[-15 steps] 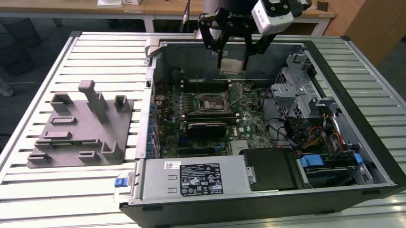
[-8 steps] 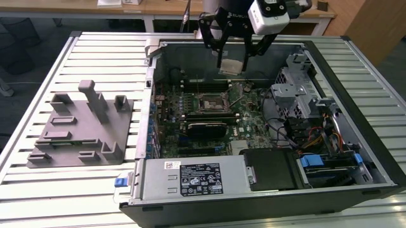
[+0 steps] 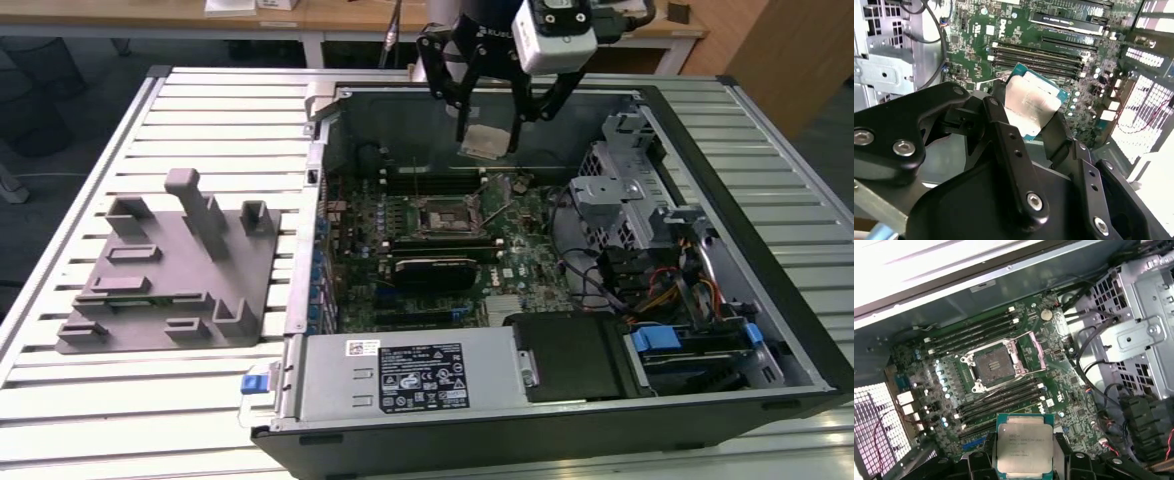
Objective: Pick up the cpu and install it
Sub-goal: 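Place the cpu into insertion slot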
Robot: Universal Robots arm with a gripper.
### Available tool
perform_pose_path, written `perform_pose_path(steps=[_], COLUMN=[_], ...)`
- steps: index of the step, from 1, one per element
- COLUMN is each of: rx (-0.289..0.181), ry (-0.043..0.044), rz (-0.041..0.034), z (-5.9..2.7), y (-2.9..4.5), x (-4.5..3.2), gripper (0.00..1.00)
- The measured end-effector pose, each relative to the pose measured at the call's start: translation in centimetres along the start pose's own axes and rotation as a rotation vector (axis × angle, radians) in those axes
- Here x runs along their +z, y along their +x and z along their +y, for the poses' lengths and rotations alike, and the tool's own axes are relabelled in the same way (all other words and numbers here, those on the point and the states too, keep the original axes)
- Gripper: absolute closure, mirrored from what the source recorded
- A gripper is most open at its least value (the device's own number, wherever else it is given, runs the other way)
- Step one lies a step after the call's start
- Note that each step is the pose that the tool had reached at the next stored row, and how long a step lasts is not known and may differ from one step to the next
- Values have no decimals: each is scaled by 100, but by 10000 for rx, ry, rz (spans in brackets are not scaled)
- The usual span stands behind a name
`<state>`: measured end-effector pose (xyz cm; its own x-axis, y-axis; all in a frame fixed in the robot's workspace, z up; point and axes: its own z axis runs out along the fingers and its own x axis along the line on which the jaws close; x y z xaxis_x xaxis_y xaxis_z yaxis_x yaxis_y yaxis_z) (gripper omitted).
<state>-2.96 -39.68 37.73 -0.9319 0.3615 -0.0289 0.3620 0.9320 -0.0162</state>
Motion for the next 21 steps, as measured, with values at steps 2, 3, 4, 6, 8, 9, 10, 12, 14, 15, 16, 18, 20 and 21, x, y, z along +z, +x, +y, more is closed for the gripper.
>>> perform_pose_path(steps=[2, 3, 4, 6, 8, 9, 10, 12, 14, 15, 16, 18, 20, 21], rx=[223, 346, 474, 719, 942, 1049, 1176, 1412, 1627, 1783, 1979, 2337, 2697, 2873], ry=[8, 12, 15, 22, 29, 32, 36, 43, 52, 57, 62, 74, 85, 90], rz=[-5, -6, -7, -11, -14, -15, -16, -18, -19, -16, -13, -8, -2, 0], z=[0, 1, 1, 1, 2, 3, 3, 4, 7, 7, 7, 7, 7, 7], y=[0, 0, 0, 0, 1, 1, 1, 2, 3, 3, 3, 3, 3, 3], x=[2, 3, 4, 6, 7, 7, 8, 10, 11, 12, 14, 17, 20, 21], gripper=[47, 47, 47, 47, 47, 47, 47, 47, 47, 47, 47, 47, 47, 47])
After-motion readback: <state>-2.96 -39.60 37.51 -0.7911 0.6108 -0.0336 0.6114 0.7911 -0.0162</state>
